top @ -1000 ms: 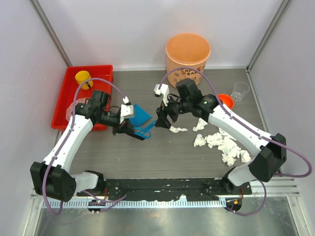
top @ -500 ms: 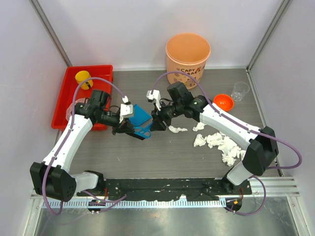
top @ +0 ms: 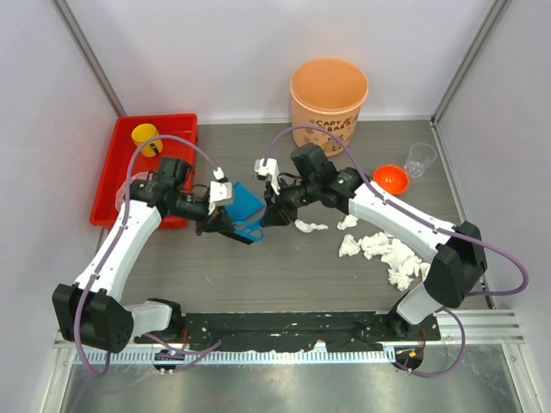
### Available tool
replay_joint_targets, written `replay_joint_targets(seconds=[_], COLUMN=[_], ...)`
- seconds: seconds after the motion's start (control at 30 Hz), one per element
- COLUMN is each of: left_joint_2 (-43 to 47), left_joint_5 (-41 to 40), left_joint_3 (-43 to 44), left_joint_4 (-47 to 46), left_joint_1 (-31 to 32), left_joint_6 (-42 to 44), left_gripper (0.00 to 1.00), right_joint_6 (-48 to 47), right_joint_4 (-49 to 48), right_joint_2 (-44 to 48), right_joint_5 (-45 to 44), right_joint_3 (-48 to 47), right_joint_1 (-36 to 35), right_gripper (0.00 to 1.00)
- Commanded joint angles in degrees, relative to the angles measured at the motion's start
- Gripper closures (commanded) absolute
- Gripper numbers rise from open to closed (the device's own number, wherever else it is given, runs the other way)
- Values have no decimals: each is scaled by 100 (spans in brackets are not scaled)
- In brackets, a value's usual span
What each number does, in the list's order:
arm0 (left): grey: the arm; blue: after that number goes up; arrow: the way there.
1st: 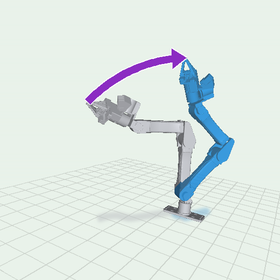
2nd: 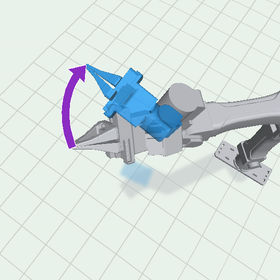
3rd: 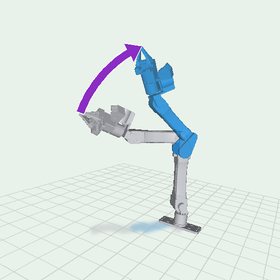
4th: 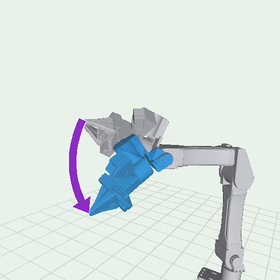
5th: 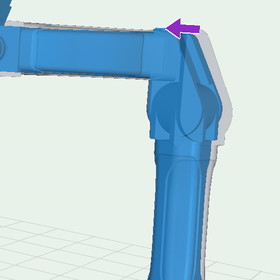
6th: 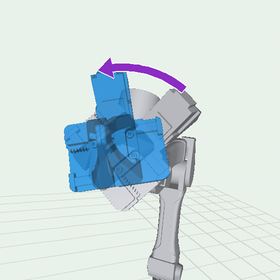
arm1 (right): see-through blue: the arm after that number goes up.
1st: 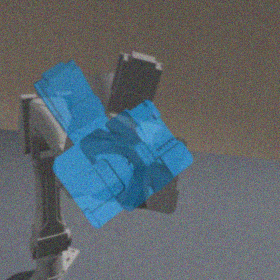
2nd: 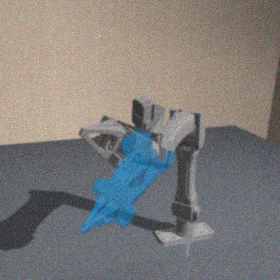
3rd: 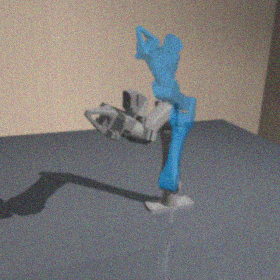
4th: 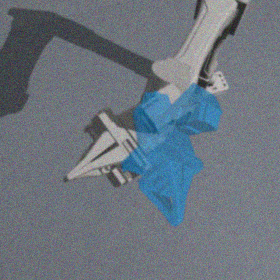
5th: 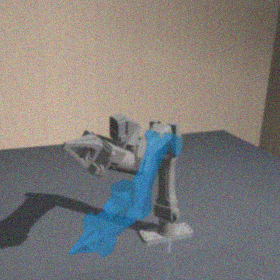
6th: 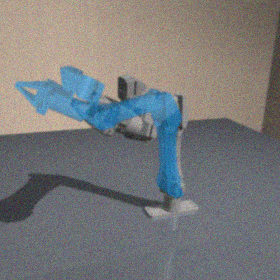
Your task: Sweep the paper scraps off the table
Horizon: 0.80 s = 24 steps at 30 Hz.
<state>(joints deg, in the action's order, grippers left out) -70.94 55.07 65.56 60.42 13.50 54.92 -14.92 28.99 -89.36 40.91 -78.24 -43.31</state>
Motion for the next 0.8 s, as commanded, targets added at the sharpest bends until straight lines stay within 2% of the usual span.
replay_joint_targets(seconds=[0.0, 0.1, 0.17, 0.2, 0.23, 0.27, 0.33, 0.57, 0.77], left_joint_2=[71, 62, 36, 36, 36, 27, 27, 36, 36], left_joint_5=[189, 136, 127, 127, 162, 171, 223, 267, 241], left_joint_3=[212, 185, 177, 176, 176, 185, 194, 256, 264], left_joint_4=[48, 22, 22, 31, 48, 48, 49, 48, 31], left_joint_1=[21, 30, 22, 21, 21, 21, 30, 30, 30], left_joint_6=[19, 10, -16, -7, -16, -7, -7, -16, -25], left_gripper=[100, 100, 100, 100, 100, 100, 100, 100, 100], right_joint_6=[-29, -38, -38, -38, -38, -46, -64, -29, -125], right_joint_4=[-263, -271, -298, -333, -359, -394, -412, -403, -202], right_joint_2=[244, 314, 358, 419, 454, 472, 499, 411, 341], right_joint_5=[49, 6, -39, -108, -126, -118, -100, -39, -4], right_joint_3=[-262, -262, -210, -183, -131, -113, -95, -122, -122], right_joint_1=[-28, -37, -37, -37, -37, -37, -37, -29, -37], right_gripper=[88, 99, 98, 69, 60, 56, 56, 68, 64])
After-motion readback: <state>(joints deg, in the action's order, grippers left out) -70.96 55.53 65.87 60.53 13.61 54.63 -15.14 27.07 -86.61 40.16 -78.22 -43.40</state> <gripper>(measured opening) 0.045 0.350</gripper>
